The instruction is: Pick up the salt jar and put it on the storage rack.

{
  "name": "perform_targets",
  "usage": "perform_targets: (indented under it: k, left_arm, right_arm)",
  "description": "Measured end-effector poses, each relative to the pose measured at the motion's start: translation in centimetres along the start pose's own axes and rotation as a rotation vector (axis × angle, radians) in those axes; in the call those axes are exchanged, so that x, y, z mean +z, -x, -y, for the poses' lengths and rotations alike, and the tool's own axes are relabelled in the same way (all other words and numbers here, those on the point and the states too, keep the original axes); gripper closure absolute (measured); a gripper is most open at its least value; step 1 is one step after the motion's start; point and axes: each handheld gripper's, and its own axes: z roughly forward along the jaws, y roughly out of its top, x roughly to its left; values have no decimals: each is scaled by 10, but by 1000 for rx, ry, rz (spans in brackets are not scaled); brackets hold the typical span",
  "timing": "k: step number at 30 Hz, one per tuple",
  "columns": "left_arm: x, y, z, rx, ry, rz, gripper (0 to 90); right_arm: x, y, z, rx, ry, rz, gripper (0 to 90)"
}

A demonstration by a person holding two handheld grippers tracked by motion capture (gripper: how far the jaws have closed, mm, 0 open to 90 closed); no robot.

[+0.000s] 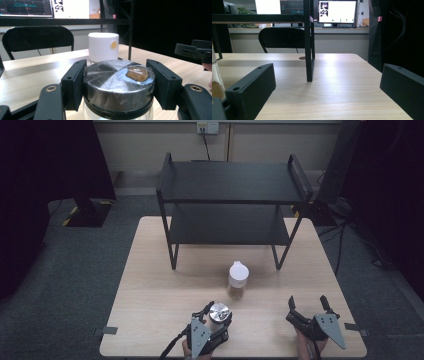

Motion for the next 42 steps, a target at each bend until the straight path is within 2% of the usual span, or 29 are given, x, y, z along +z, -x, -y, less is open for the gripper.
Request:
perform_targets:
  k: [8, 11, 20, 24, 26, 37, 42]
  left_arm:
    - [-2, -12, -8, 0, -1, 45, 355]
    - [-3, -21, -11, -20, -2, 85, 355]
    - [-8, -33, -29, -1, 21, 149, 355]
    - [-7, -43, -36, -23, 28, 197, 355]
    - [-7, -43, -41, -4, 25, 207, 355]
    - [-1, -63, -59, -16, 28, 276, 355]
    - [4, -73, -70, -19, 11, 307, 355]
  right_arm:
    - [0, 0, 0, 0, 0, 0, 0]
    - [0, 0, 0, 0, 0, 0, 0]
    - [0, 0, 0, 0, 0, 0, 0]
    - [0, 0, 0, 1, 0, 0, 0]
    - [0, 1, 0, 1, 0, -3, 0]
    - [0, 1, 0, 1, 0, -4, 0]
    - [0, 1, 0, 2, 0, -4, 0]
